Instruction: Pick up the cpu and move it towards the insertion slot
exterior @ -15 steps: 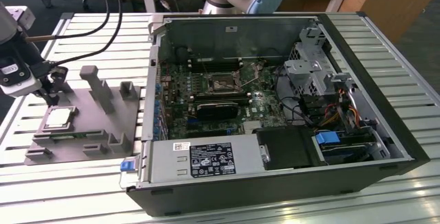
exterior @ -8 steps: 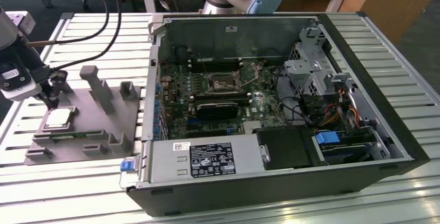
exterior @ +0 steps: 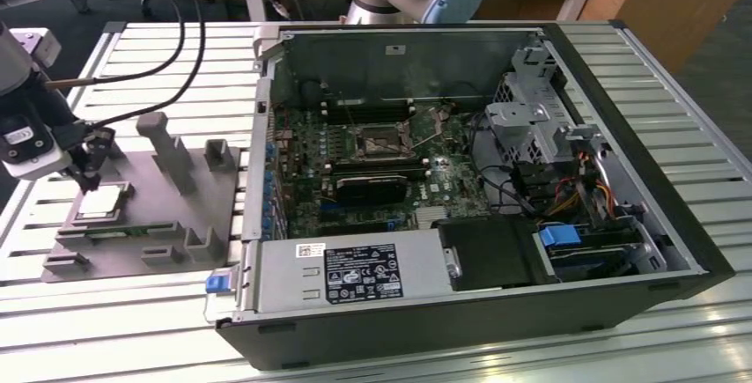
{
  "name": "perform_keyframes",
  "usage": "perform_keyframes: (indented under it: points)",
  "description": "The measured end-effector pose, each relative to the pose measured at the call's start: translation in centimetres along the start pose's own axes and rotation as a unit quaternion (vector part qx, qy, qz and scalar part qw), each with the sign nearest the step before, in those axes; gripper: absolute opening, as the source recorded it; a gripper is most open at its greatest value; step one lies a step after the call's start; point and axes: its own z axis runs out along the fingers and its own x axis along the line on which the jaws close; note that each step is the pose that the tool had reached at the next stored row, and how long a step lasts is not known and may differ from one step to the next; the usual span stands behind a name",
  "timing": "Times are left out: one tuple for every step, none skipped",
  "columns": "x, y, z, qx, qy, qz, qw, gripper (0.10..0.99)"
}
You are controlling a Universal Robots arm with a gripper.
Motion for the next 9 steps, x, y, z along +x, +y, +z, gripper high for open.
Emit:
perform_keyframes:
  points:
    - [0.04, -0.05, 0.12, 0.0, 0.0, 0.0, 1.0, 0.102]
    - [0.07, -0.11, 0.24, 0.0, 0.0, 0.0, 1.0, 0.102]
    - [0.1, -0.19, 0.36, 0.0, 0.0, 0.0, 1.0, 0.102]
    - [0.13, -0.27, 0.49, 0.0, 0.0, 0.0, 1.0, 0.102]
    - [0.15, -0.35, 0.62, 0.0, -0.0001, 0.0, 1.0, 0.102]
    - [0.16, -0.43, 0.74, -0.0001, -0.0001, 0.0, 1.0, 0.102]
    - [0.16, -0.5, 0.88, 0.0, -0.0001, 0.0, 1.0, 0.102]
    - [0.17, -0.56, 1.02, -0.0001, -0.0002, 0.0, 1.0, 0.102]
    - [0.18, -0.6, 1.16, 0.0, -0.0001, 0.0, 1.0, 0.102]
